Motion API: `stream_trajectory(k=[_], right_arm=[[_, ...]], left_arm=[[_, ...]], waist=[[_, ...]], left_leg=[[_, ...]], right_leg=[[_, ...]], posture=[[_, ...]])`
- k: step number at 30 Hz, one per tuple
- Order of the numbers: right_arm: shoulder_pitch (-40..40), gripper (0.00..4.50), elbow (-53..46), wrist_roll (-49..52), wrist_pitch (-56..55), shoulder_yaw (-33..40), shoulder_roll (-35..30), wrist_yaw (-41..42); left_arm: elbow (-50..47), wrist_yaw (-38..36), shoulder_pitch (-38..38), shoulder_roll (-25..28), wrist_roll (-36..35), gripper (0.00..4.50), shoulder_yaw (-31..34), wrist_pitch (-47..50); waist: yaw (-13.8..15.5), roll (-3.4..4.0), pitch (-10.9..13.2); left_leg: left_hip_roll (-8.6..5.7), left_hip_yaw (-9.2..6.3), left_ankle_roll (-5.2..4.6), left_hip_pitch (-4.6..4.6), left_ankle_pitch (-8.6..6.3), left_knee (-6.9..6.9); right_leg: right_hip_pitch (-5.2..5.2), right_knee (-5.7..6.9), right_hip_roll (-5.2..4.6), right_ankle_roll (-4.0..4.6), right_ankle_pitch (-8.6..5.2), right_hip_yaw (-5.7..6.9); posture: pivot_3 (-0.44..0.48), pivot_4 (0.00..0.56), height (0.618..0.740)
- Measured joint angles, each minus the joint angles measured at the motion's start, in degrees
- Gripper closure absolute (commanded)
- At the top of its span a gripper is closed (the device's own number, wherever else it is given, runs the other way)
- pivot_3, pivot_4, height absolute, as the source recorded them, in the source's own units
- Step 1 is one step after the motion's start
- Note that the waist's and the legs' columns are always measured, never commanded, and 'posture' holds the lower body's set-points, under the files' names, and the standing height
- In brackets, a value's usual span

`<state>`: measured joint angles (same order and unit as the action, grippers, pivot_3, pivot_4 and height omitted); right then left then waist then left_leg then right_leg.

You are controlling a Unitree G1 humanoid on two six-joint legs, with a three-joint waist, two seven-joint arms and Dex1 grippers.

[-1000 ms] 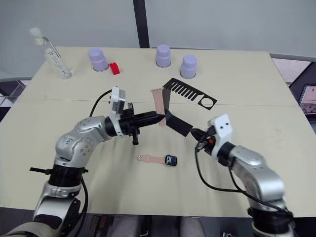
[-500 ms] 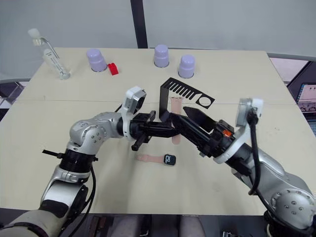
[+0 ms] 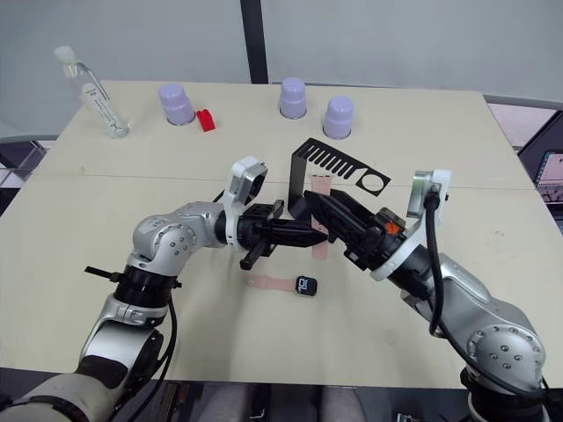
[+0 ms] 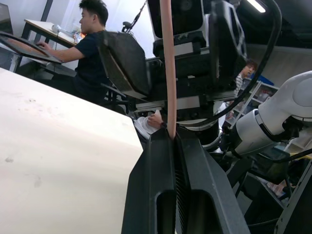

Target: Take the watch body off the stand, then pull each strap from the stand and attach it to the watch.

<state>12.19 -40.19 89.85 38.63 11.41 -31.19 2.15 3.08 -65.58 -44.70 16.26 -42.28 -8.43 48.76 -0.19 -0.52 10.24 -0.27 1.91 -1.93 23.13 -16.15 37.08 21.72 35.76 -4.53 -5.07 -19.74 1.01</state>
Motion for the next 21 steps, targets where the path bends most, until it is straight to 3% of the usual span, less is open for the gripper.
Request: stream_trajectory(k=[21], right_arm=[[-1.53,2.32,-0.07,-0.22,-3.34,-1.74,0.07,0.01]], left_arm=[[-0.07,0.53,0.0,0.07,-0.01,4.5,0.61,0.87]], waist=[[0.01,0.0,0.0]], left_leg=[[0.0,-0.04,-0.05,-0.01,0.03,0.01]], right_leg=[[0.0,0.06,0.0,0.0,0.0,0.02]], posture=[[0.0,0.15,0.739]])
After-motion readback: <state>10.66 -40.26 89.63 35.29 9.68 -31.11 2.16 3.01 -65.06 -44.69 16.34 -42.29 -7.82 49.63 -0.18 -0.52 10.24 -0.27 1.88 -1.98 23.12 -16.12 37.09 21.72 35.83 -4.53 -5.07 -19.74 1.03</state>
